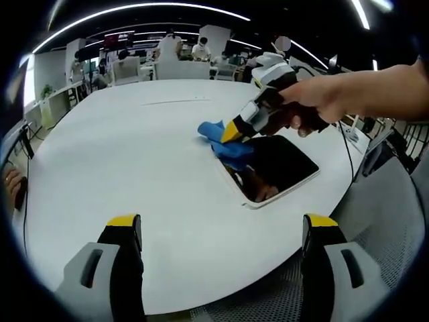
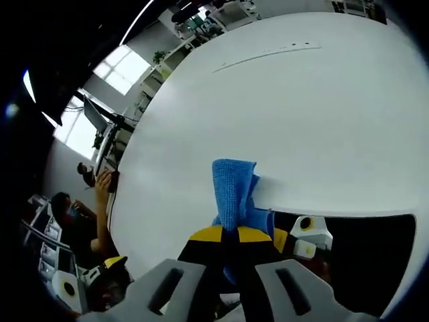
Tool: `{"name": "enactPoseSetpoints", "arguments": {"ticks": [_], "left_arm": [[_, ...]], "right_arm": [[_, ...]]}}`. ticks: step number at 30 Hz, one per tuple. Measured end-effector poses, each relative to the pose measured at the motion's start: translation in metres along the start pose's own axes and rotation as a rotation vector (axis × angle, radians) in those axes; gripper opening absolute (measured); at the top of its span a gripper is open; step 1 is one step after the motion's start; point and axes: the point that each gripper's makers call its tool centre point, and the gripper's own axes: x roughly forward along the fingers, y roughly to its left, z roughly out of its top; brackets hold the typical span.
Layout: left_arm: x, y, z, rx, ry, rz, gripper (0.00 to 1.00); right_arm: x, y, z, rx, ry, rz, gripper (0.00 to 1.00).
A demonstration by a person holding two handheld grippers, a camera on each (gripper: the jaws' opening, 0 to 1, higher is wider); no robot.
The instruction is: Wipe the mirror surface with the cleaning cloth until all visible marks leave the cleaned area.
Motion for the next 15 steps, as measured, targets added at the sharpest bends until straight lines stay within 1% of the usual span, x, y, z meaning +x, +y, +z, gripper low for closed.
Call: {"name": "enactPoseSetpoints", "arguments": {"ticks": [2,10,12,15], "left_arm": [[0.0,0.0,0.002,0.001,-0.01,0.003,0.99],[0.0,0.0,0.0,0.001,-0.002,0.003,0.99],[0.0,0.0,0.001,0.0,-0.003,0.004,0.99],[0.0,0.002,0.001,0.001,-0.005,0.009,0.99]], "right_arm": [[-0.001,0.001,-0.004,0.003,0.01,0.003,0.0],[-0.004,0.005,-0.016,0.01,0.012,0.014,0.0],[-0.008,0.006,-0.021,-0.024,0.013,0.016,0.0],[-0.01,0.006,-0.027,-0.034,0.014,0.022,0.0]]}}
